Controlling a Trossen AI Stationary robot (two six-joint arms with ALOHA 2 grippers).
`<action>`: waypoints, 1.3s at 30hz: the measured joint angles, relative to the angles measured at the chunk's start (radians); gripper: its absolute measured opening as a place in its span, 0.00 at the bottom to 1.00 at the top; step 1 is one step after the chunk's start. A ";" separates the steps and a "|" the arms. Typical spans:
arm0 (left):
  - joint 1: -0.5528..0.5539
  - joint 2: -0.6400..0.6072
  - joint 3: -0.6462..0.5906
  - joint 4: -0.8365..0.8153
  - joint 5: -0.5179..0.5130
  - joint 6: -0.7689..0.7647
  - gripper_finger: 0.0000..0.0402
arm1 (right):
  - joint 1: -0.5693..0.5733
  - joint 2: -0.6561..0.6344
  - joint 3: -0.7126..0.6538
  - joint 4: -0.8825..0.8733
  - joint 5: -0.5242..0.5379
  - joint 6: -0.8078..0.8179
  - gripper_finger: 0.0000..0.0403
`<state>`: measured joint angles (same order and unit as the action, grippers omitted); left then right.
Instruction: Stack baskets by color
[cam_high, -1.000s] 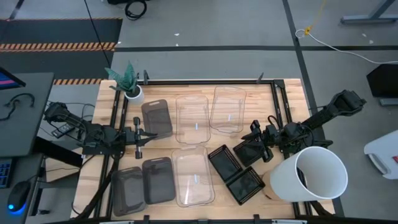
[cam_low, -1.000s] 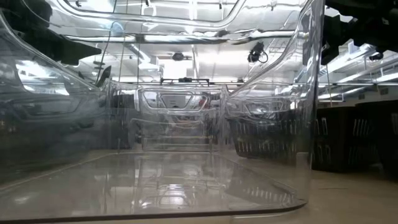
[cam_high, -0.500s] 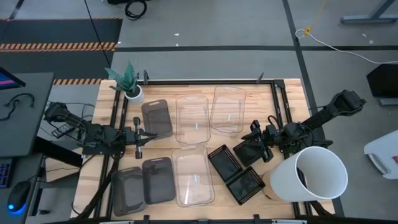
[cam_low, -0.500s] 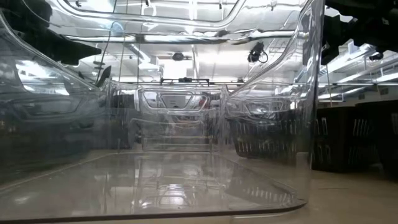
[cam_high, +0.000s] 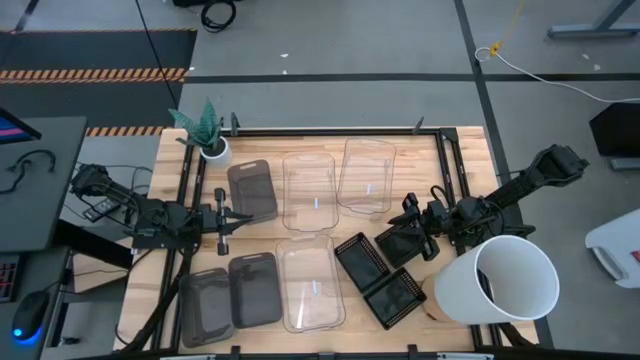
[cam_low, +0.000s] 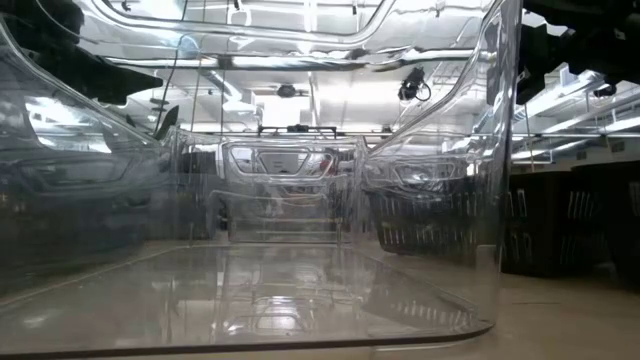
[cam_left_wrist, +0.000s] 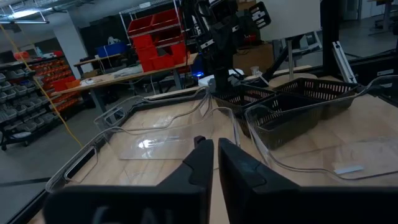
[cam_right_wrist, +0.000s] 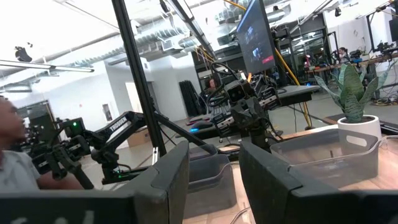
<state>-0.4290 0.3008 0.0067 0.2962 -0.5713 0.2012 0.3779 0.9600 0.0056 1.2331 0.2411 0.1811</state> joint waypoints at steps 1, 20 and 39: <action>0.000 0.000 0.000 0.000 0.000 0.000 0.08 | 0.000 0.000 0.000 0.000 0.000 0.000 0.36; 0.000 0.000 0.000 0.000 0.000 0.000 0.09 | 0.000 0.000 0.000 0.029 0.000 0.000 0.36; 0.000 0.000 0.000 0.000 0.000 0.000 0.09 | -0.009 0.000 0.084 0.147 0.027 -0.021 0.36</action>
<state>-0.4293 0.3008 0.0067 0.2962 -0.5710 0.2012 0.3687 0.9596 0.0895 1.3802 0.2685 0.1596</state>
